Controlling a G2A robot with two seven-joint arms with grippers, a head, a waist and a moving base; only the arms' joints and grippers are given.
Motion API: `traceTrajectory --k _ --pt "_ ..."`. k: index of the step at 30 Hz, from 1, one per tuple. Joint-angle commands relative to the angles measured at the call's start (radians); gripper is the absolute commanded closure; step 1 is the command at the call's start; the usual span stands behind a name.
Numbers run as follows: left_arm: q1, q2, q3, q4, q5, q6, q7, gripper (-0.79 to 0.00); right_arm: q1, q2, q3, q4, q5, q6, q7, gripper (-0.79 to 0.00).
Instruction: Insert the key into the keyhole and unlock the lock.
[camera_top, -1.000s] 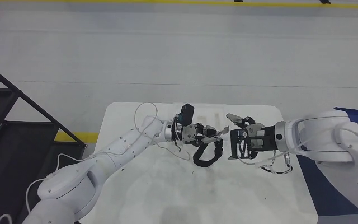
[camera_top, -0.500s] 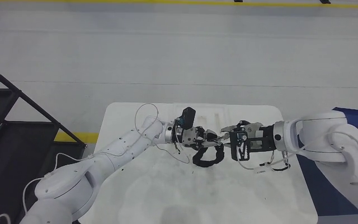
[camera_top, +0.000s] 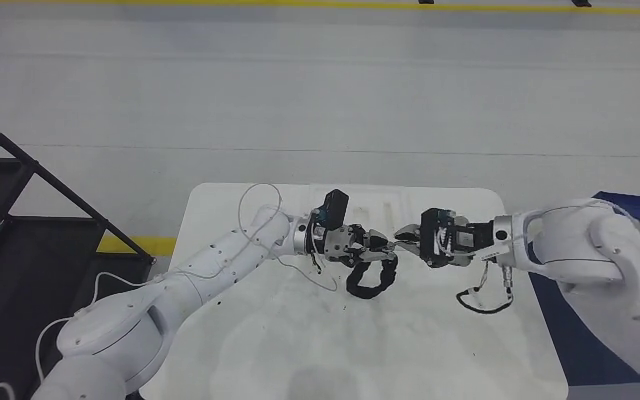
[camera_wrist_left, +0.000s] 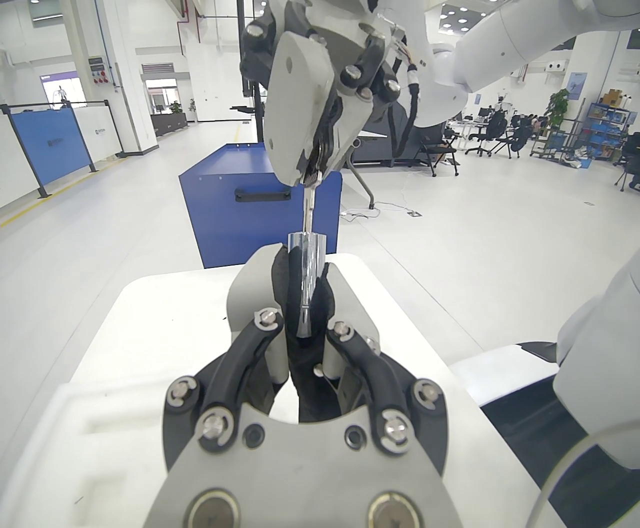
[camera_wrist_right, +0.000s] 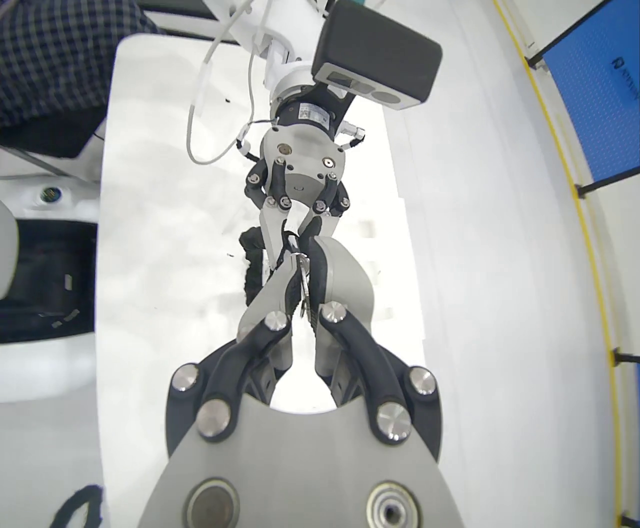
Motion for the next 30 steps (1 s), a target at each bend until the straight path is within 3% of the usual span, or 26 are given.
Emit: traceTrajectory --k 1,7,13,14,15,22,30 --pt "0.005 0.002 -0.011 -0.01 0.016 0.0 0.0 0.0 0.002 0.003 -0.002 0.013 0.13 0.04 0.05 0.0" --pt "0.023 0.009 -0.05 -0.034 0.073 0.021 0.002 0.0 0.007 0.012 0.002 0.036 0.357 0.189 0.198 0.0" --pt "0.04 0.017 -0.085 -0.055 0.117 0.04 -0.05 0.0 -0.015 0.014 0.017 0.05 0.479 0.263 0.219 -0.012" --pt "0.043 0.019 -0.091 -0.057 0.122 0.041 -0.062 0.0 -0.017 0.015 0.02 0.051 0.483 0.262 0.223 -0.246" --pt "0.046 0.022 -0.097 -0.059 0.127 0.037 -0.075 0.0 -0.02 0.015 0.023 0.052 0.483 0.26 0.227 -0.785" --pt "0.082 0.049 -0.117 -0.071 0.149 0.0 -0.234 0.0 -0.06 0.021 0.058 0.074 0.488 0.217 0.209 -0.785" --pt "0.105 0.066 -0.117 -0.048 0.082 0.001 -0.528 0.0 -0.133 0.031 0.11 0.112 0.508 0.217 0.17 -0.785"
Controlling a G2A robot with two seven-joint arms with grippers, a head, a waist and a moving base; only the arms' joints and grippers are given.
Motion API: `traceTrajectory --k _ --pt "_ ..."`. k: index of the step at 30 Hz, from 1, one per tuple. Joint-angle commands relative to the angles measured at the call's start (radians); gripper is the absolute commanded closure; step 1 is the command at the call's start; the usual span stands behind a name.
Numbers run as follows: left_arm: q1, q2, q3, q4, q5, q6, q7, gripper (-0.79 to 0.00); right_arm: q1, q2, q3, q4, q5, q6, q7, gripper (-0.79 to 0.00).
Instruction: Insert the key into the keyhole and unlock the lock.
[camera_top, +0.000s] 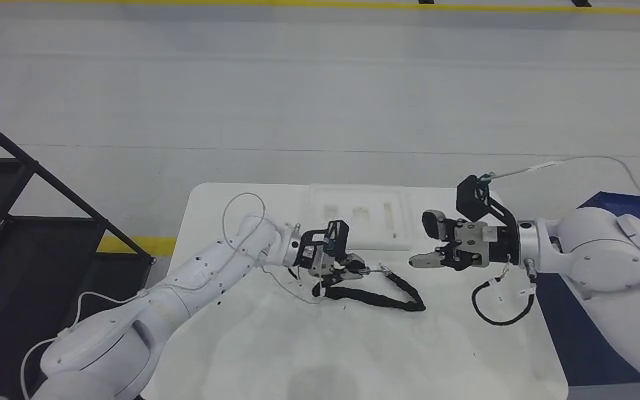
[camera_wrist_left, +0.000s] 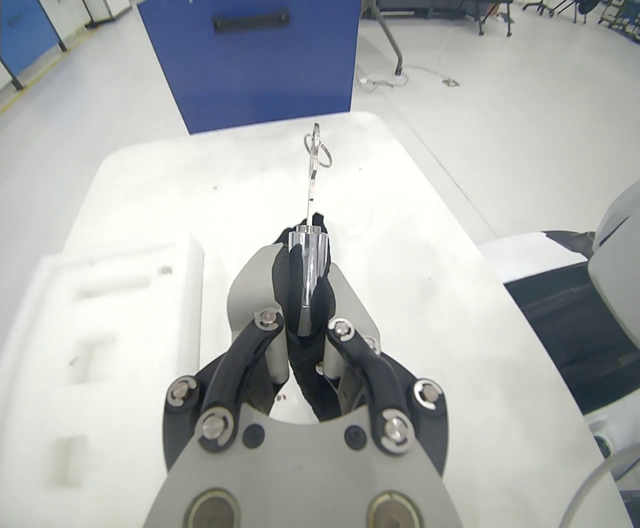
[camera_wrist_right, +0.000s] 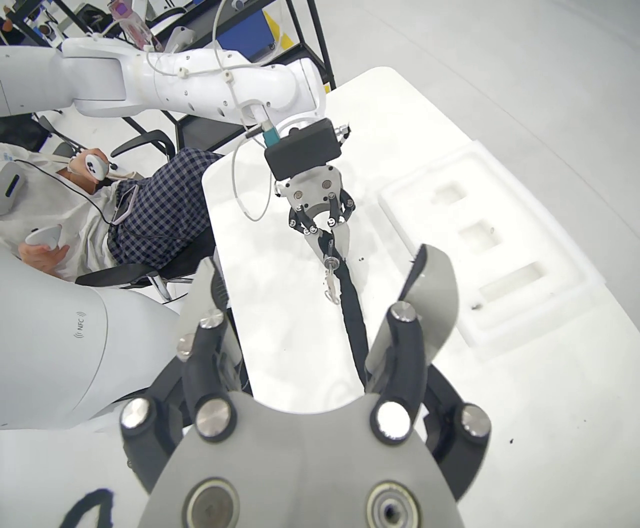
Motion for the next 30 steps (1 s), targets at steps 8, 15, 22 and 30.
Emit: traceTrajectory --k 8,15,22,30 --pt "0.008 -0.027 0.028 0.022 -0.156 0.0 -0.3 -0.785 -0.034 0.0 0.013 0.029 -0.008 -0.033 -0.014 -0.785" --pt "-0.047 -0.024 0.025 -0.009 -0.257 0.0 -0.296 -0.785 0.025 -0.024 -0.053 0.13 -0.023 -0.142 -0.039 -0.785" --pt "-0.175 0.017 0.026 -0.015 -0.287 0.0 -0.17 -0.785 0.164 -0.069 -0.128 0.293 -0.075 -0.323 -0.145 -0.785" --pt "-0.348 0.068 0.062 0.05 -0.377 0.0 0.026 -0.785 0.399 -0.122 -0.208 0.442 -0.186 -0.414 -0.172 -0.785"
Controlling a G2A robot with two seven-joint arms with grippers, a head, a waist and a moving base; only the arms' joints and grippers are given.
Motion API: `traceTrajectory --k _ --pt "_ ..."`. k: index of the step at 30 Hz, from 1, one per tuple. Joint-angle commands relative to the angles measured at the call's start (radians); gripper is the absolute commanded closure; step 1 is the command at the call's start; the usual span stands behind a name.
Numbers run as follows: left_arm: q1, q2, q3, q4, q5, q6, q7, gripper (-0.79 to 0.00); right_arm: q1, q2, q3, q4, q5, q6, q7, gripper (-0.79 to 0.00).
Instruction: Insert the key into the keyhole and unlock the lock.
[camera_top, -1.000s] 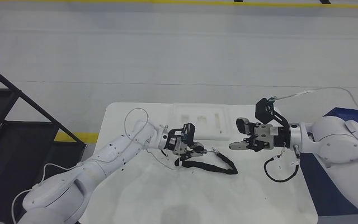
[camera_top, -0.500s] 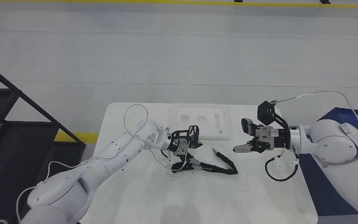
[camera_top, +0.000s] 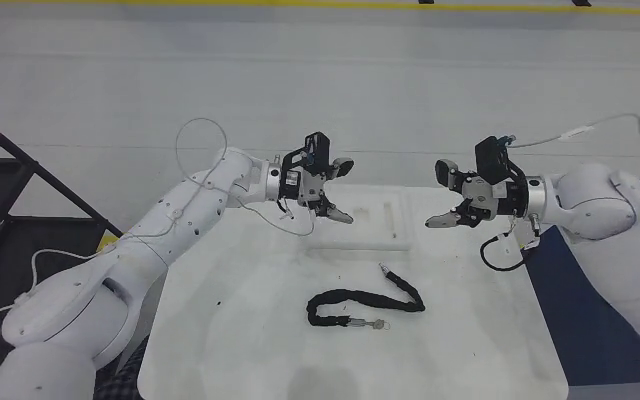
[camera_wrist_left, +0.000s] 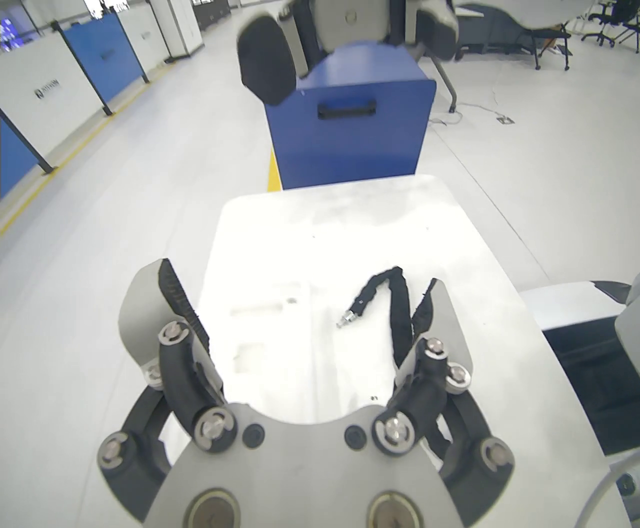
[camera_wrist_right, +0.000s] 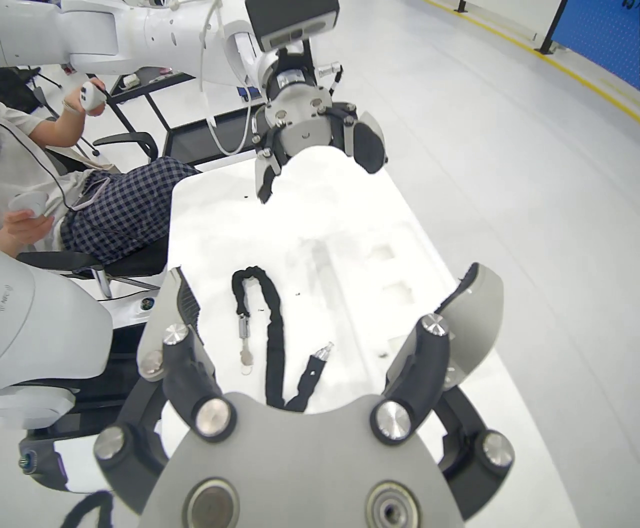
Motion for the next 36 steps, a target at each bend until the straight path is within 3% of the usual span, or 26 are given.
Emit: traceTrajectory --k 1,9,14,36 --pt "-0.046 0.014 0.018 0.04 -0.009 0.0 0.039 -0.785 0.061 -0.012 -0.027 0.029 -0.009 0.002 0.009 -0.785" --pt "-0.17 0.049 0.134 0.082 -0.06 0.0 0.15 -0.785 0.249 -0.057 -0.14 0.152 0.027 0.002 0.045 -0.785" --pt "-0.2 0.064 0.188 0.082 -0.103 0.0 0.179 -0.785 0.313 -0.077 -0.207 0.19 0.079 0.002 0.045 -0.785" --pt "-0.2 0.064 0.188 0.082 -0.103 0.0 0.179 -0.785 0.313 -0.077 -0.207 0.19 0.079 0.002 0.045 -0.785"
